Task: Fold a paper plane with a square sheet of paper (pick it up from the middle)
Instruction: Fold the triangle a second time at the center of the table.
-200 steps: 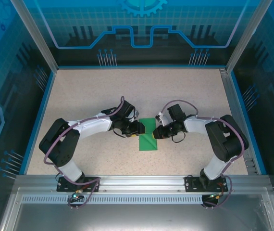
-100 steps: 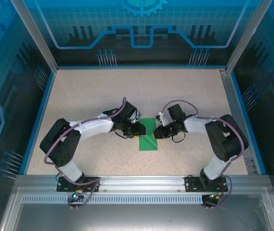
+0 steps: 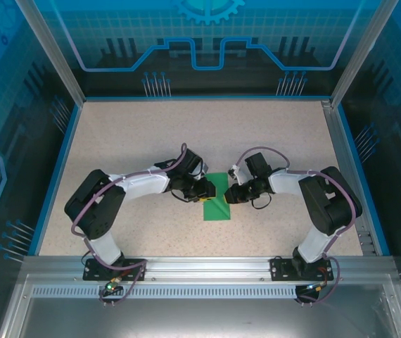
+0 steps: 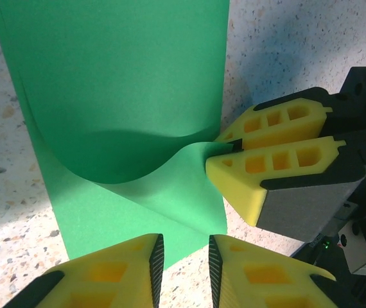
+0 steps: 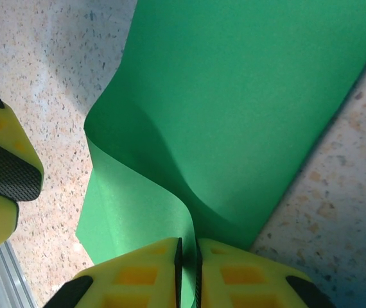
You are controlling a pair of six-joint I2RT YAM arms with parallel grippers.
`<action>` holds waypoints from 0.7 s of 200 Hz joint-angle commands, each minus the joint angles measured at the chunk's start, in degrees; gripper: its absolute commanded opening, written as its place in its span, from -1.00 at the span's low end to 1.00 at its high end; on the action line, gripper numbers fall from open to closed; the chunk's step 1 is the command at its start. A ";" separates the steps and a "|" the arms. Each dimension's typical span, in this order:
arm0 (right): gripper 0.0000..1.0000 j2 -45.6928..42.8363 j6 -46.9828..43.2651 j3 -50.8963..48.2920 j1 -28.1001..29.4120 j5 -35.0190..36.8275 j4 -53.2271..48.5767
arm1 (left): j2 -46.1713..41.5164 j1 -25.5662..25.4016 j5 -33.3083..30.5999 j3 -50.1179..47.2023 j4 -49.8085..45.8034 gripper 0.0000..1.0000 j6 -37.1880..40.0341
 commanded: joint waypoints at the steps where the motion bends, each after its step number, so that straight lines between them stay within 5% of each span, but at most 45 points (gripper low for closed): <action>1: -0.69 0.98 -0.42 1.55 -1.01 0.42 -1.59 | 1.31 -0.55 2.18 1.63 1.50 -0.42 -0.90; 140: -0.69 1.81 -1.03 2.46 -1.00 -0.30 -2.11 | 2.64 -0.84 2.12 2.21 2.43 -0.42 -1.62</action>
